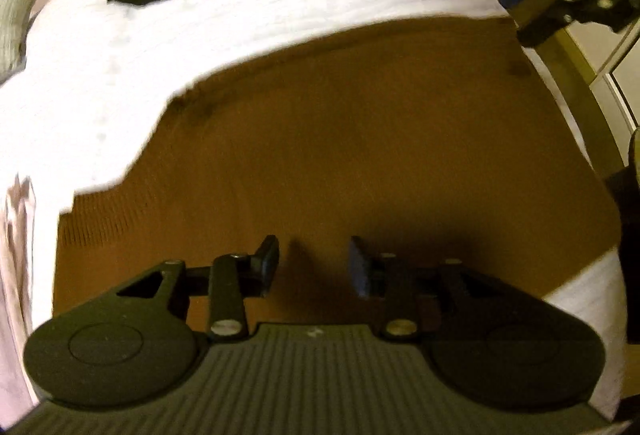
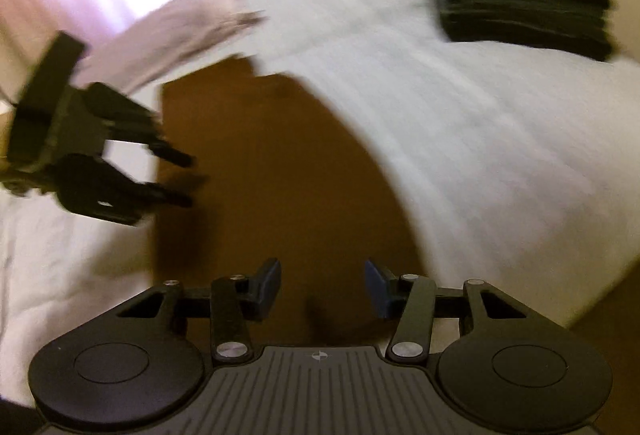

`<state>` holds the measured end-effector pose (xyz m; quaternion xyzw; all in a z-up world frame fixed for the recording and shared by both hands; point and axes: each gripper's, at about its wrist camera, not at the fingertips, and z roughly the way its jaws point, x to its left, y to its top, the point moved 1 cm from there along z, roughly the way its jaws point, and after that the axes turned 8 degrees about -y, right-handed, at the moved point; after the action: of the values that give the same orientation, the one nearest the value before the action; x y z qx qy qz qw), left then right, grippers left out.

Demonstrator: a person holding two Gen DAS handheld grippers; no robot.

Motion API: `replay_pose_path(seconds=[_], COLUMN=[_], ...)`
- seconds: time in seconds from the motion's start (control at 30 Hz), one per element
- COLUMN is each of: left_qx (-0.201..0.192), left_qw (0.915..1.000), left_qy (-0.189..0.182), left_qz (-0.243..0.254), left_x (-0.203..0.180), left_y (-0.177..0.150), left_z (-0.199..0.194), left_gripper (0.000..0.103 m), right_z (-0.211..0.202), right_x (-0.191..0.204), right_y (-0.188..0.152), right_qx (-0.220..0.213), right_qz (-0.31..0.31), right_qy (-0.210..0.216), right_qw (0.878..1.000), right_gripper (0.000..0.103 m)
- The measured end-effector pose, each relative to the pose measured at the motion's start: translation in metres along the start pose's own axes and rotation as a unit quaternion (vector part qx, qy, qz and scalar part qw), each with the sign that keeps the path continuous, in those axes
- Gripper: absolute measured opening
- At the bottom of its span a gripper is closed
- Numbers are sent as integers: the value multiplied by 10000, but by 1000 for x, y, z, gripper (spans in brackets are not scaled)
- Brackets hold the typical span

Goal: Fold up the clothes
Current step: 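Fold the lifted side over the button placket and release both tools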

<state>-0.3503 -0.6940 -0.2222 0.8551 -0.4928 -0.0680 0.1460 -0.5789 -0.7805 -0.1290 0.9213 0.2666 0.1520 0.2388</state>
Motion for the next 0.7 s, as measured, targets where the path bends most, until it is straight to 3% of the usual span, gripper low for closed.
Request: replay_pose_path(seconds=[0.07, 0.2, 0.3, 0.4, 0.53, 0.63, 0.7], left_qx=[14, -216, -476, -665, -804, -777, -790], left_qw=[9999, 9986, 9957, 9908, 9803, 9693, 9606], left_qy=[23, 90, 205, 400, 803, 1070, 1197], left_qz=[-133, -469, -765, -1112, -1618, -2071, -2383], left_x=[-4, -2, 3, 11, 39, 72, 97], left_y=[-15, -43, -62, -81, -112, -131, -138], left_z=[2, 1, -15, -41, -71, -75, -73], left_gripper=[34, 35, 35, 36, 45, 47, 50], right_z=[13, 40, 24, 12, 12, 28, 44], right_x=[13, 30, 43, 62, 91, 113, 122], right_y=[-9, -28, -16, 5, 48, 84, 107], right_qx=[49, 491, 455, 378, 114, -117, -273], right_qz=[-47, -213, -170, -531, -1006, -1655, -2127], right_qy=[209, -196, -418, -567, -474, -368, -166], right_qw=[9998, 9984, 9979, 9963, 9937, 9855, 9766], right_gripper=[50, 50, 50, 50, 51, 81, 81])
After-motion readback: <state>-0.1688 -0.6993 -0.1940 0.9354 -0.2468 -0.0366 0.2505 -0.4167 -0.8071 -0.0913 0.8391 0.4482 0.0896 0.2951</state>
